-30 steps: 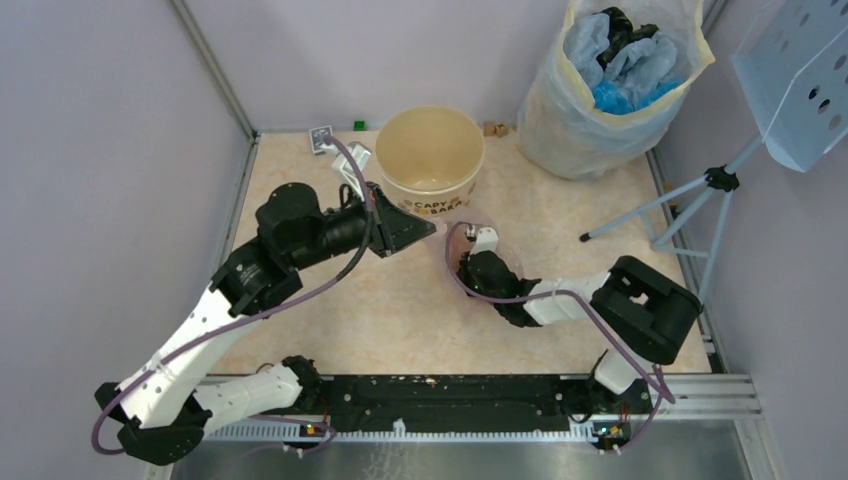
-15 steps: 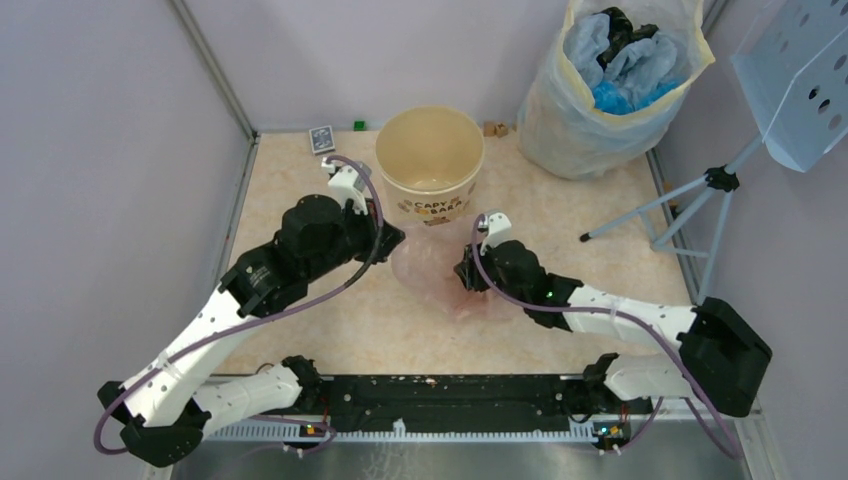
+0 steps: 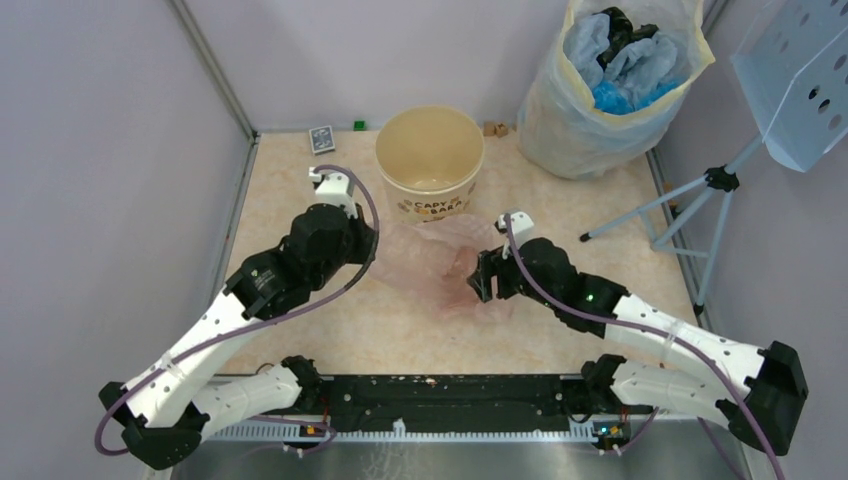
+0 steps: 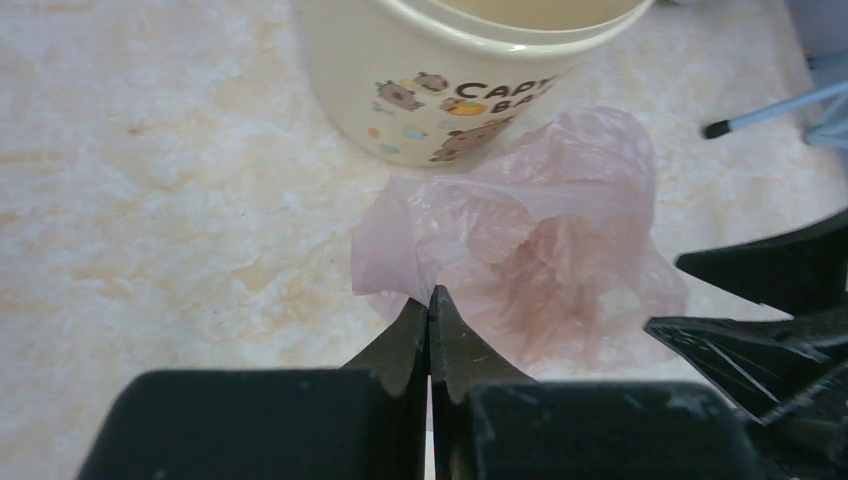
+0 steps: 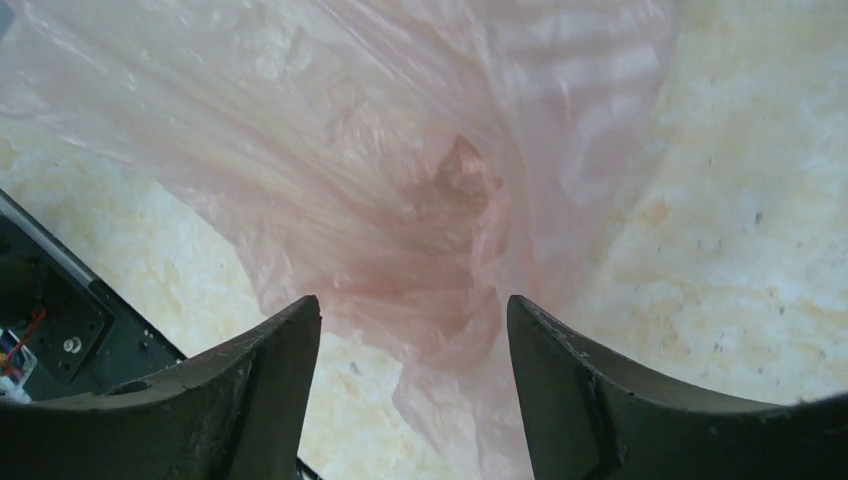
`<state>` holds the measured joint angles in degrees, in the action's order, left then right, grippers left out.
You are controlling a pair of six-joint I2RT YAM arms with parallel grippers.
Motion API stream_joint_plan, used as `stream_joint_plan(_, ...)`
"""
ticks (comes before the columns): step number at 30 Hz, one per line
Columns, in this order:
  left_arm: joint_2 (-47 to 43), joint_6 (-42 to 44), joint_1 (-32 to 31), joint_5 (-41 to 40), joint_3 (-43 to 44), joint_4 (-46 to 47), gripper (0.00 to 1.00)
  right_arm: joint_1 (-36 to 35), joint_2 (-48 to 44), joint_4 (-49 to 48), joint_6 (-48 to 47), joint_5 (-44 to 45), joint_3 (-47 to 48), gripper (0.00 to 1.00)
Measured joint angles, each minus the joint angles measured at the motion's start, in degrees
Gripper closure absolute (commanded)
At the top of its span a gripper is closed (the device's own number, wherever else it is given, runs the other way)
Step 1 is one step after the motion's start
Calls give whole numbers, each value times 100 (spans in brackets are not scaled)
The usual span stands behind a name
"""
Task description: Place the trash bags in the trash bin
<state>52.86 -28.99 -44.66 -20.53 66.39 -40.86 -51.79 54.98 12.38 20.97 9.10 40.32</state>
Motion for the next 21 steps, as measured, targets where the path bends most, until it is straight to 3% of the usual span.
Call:
stream_joint_plan(7, 57, -7, 127, -599, -431, -74, 100, 20, -352, 507, 531, -9, -680, 19)
stream_joint_plan(11, 127, -4, 400, -601, -809, 55, 100, 22, -527, 485, 629, 17, -1047, 19)
stream_joint_plan(17, 177, 2, 802, -391, -1290, 232, 100, 39, -122, -190, 557, -627, -1078, 32)
stream_joint_plan(21, 181, 11, 907, -278, -1379, 323, 100, 48, -11, -463, 503, -1274, -1075, 34)
